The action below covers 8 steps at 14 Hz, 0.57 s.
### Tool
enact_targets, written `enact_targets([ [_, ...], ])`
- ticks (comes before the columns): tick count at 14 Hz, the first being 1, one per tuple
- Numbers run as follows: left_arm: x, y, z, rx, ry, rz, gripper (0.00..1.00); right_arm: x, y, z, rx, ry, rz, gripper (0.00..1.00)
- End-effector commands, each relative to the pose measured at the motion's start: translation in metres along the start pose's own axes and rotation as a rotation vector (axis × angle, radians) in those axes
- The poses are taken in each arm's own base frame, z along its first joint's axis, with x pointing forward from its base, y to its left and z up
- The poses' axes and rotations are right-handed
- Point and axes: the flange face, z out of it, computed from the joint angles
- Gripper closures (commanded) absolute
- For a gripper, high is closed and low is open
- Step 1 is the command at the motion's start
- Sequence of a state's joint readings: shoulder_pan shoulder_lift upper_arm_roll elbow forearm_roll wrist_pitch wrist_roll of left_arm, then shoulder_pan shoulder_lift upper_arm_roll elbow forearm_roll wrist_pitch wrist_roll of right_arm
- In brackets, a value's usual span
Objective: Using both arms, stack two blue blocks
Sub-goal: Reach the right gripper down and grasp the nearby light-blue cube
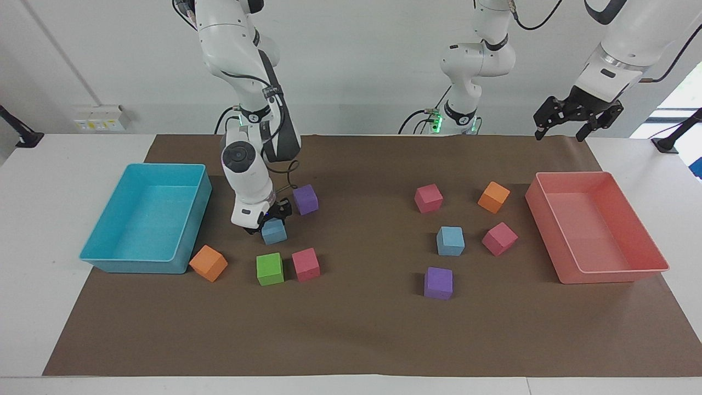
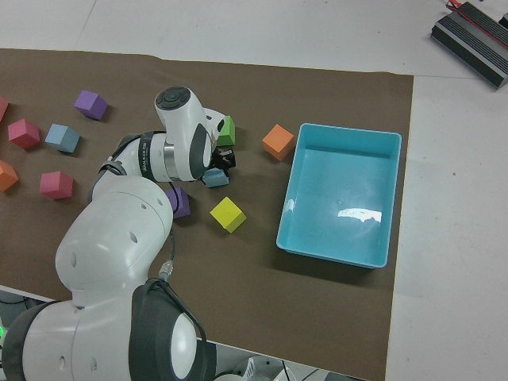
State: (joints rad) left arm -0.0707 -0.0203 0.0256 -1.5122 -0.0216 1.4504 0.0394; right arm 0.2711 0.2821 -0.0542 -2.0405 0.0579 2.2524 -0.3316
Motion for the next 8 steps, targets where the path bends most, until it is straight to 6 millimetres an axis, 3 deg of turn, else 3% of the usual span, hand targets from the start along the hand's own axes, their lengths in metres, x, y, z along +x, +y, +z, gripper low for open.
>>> enact_targets([
  [1,-0.004,-0.003,-0.002,-0.008,-0.006,-0.005,0.0,0.006,0.004,-0.014,0.015,0.029,-0.003,1.0],
  [6,-0.004,-0.002,-0.002,-0.008,-0.006,-0.002,0.0,0.018,0.003,-0.085,0.015,0.078,0.166,1.0],
  [8,-0.004,-0.003,-0.002,-0.008,-0.006,-0.005,0.0,0.028,0.0,-0.095,0.017,0.075,0.231,1.0],
])
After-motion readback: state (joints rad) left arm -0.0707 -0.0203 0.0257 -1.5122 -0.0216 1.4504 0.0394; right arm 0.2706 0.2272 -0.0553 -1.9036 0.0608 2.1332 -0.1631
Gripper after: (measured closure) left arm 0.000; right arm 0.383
